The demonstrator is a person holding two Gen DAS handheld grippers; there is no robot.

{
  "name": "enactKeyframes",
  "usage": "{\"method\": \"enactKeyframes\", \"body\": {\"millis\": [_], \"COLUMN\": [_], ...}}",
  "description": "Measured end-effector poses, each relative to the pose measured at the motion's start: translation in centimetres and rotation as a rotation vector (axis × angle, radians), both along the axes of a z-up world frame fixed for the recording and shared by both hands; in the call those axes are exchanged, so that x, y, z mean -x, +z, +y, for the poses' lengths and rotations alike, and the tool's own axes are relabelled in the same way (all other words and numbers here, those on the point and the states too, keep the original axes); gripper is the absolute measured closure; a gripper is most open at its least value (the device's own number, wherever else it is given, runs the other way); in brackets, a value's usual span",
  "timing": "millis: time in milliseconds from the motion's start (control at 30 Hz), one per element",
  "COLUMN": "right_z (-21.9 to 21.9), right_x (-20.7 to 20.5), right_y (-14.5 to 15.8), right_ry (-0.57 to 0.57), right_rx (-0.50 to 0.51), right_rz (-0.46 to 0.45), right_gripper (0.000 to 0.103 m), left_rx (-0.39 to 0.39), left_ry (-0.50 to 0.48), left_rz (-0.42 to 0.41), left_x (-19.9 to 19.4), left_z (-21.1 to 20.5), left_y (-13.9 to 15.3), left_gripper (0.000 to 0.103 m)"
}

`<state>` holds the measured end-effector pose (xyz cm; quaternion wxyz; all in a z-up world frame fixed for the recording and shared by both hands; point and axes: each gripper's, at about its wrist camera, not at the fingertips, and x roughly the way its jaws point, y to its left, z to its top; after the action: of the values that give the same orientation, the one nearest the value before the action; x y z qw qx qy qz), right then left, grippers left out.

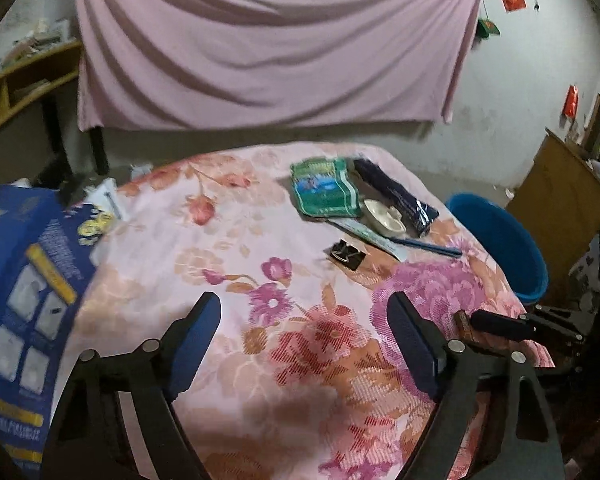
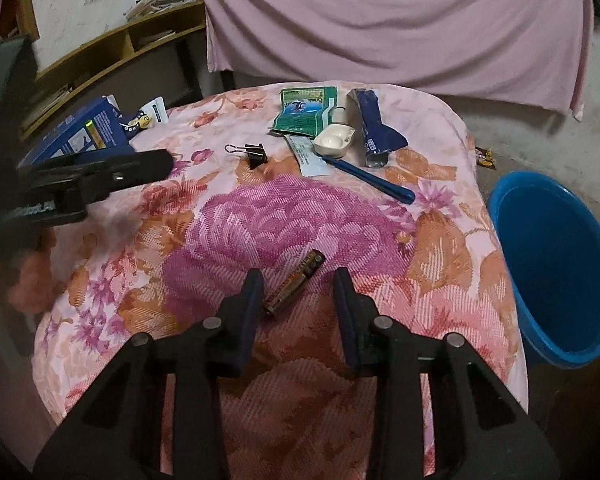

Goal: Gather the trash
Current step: 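Grasp the battery with the right tool while the left tool grasps the black binder clip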

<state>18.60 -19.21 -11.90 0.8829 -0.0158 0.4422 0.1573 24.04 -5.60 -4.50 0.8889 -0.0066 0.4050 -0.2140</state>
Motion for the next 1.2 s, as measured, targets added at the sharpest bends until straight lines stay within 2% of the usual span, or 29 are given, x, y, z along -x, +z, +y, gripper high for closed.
{"method": "enactKeyframes", "body": {"millis": [67, 133, 300, 533, 667, 700, 767, 833, 1067, 1200], "right_z": [0.1, -0.2, -1.0, -2.2, -2.7, -2.7, -2.8, -2.7, -3.2, -4.2], "right_x": [-0.4, -0.9, -2.1, -3.8, -3.8, -3.8, -3.8, -3.8, -2.7, -1.5], "right_y": [0.0, 0.0, 0.2, 0.7, 0.6, 0.6, 0.7, 0.8, 1.6, 2.7], "right_ry": [0.007, 0.020, 0.036, 0.012, 0.005, 0.006, 0.012, 0.017, -0.004, -0.043], "right_rx": [0.034, 0.024, 0.041, 0.066, 0.028, 0.022, 0.013, 0.003, -0.020, -0.060], "right_rz": [-0.002, 0.007, 0.005, -0.022, -0.014, -0.014, -0.014, -0.021, -0.097, -0.179], "right_gripper": [0.062, 0.067, 0.067, 0.067, 0.067, 0.067, 0.067, 0.067, 0.067, 0.067], "left_rx": [-0.001, -0.004, -0.046, -0.106, -0.138, -0.138, -0.135, -0.133, -0.102, -0.013], "left_ry": [-0.030, -0.051, -0.080, -0.144, -0.184, -0.191, -0.203, -0.197, -0.128, -0.065], "left_rz": [0.045, 0.075, 0.091, 0.069, 0.069, 0.071, 0.077, 0.086, 0.080, 0.035], "left_x": [-1.1, -1.9, -3.7, -5.6, -6.6, -6.8, -6.8, -6.7, -4.8, -2.9], "left_z": [-0.5, -1.0, -2.2, -4.7, -5.7, -5.8, -6.0, -6.2, -6.2, -6.0], "left_y": [-0.5, -0.8, -1.6, -2.3, -2.9, -2.9, -3.0, -3.0, -2.6, -1.2], "left_gripper": [0.027, 0.033, 0.041, 0.044, 0.062, 0.069, 0.075, 0.078, 0.079, 0.080]}}
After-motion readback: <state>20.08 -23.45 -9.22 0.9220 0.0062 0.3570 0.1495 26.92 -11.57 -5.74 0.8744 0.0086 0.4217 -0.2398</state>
